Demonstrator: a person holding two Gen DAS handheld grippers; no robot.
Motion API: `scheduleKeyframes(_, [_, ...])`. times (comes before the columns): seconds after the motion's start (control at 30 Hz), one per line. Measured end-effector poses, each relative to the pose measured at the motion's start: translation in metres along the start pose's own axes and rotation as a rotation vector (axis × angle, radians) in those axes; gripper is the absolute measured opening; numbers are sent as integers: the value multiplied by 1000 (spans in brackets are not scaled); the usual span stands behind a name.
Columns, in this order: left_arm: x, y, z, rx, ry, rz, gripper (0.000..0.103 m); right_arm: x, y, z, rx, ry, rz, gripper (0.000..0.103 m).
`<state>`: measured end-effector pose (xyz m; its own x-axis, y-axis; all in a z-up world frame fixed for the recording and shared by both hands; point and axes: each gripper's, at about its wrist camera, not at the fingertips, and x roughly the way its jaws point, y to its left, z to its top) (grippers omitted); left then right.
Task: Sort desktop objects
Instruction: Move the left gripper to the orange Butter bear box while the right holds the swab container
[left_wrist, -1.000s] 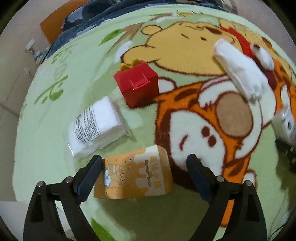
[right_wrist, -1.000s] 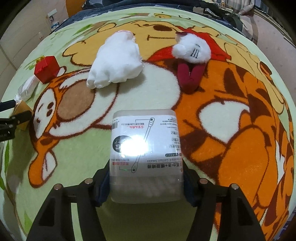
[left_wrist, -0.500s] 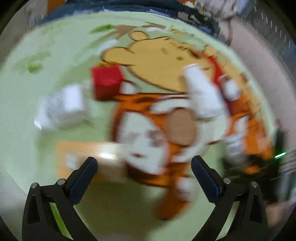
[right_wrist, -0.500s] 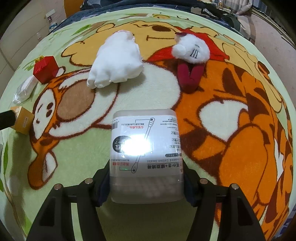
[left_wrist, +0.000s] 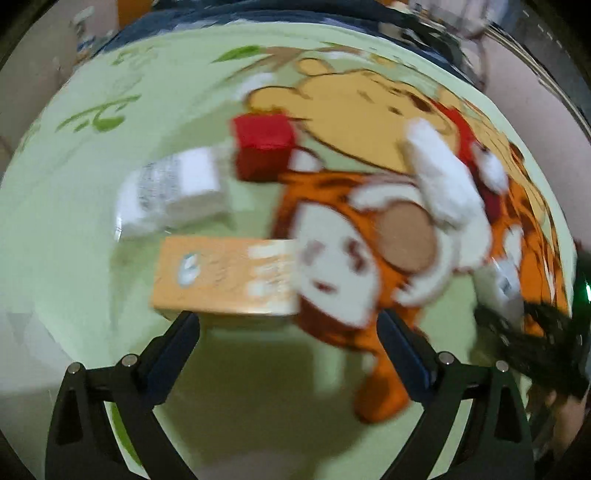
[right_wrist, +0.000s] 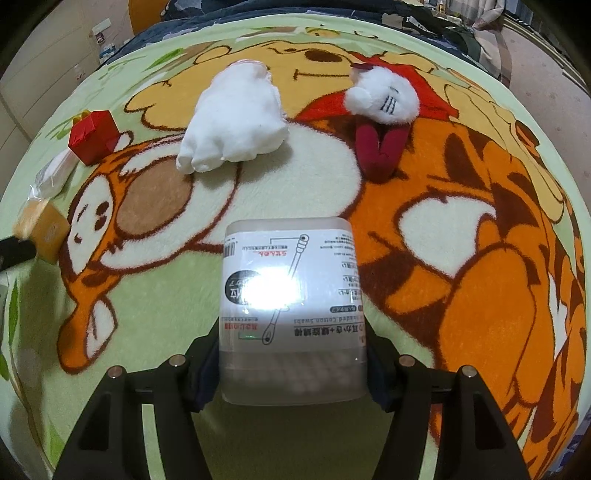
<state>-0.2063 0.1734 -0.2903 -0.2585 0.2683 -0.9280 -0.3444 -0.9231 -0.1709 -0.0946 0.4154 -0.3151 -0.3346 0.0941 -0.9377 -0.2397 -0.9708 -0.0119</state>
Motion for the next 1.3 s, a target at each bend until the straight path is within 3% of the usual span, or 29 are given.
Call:
scheduleKeyframes(0.13, [9, 15, 12, -13, -9, -41, 102, 2, -1, 1, -2, 0, -6, 65])
scheduleKeyframes(0.3, [-5, -2, 17, 33, -50, -116, 102, 2, 0, 0, -5, 4, -9, 65])
scheduleKeyframes(0.53, [4, 5, 32, 9, -56, 46, 102, 1, -2, 1, -17, 9, 1, 65])
scheduleKeyframes(0.73, [-14, 37, 26, -65, -99, 52, 102, 2, -3, 0, -4, 3, 12, 65])
scheduleKeyframes(0.93, [21, 28, 28, -69, 14, -52, 101, 1, -3, -3, 5, 1, 18, 65])
scheduleKeyframes(1.17, [8, -49, -9, -25, 53, -308, 101, 2, -3, -6, 8, 1, 24, 65])
scheduleKeyframes(1.23, [2, -75, -21, 26, 57, -317, 101, 1, -3, -6, 7, 3, 27, 66])
scheduleKeyframes(1.3, [-10, -95, -30, 108, 23, -220, 101, 1, -2, -6, 7, 5, 31, 66])
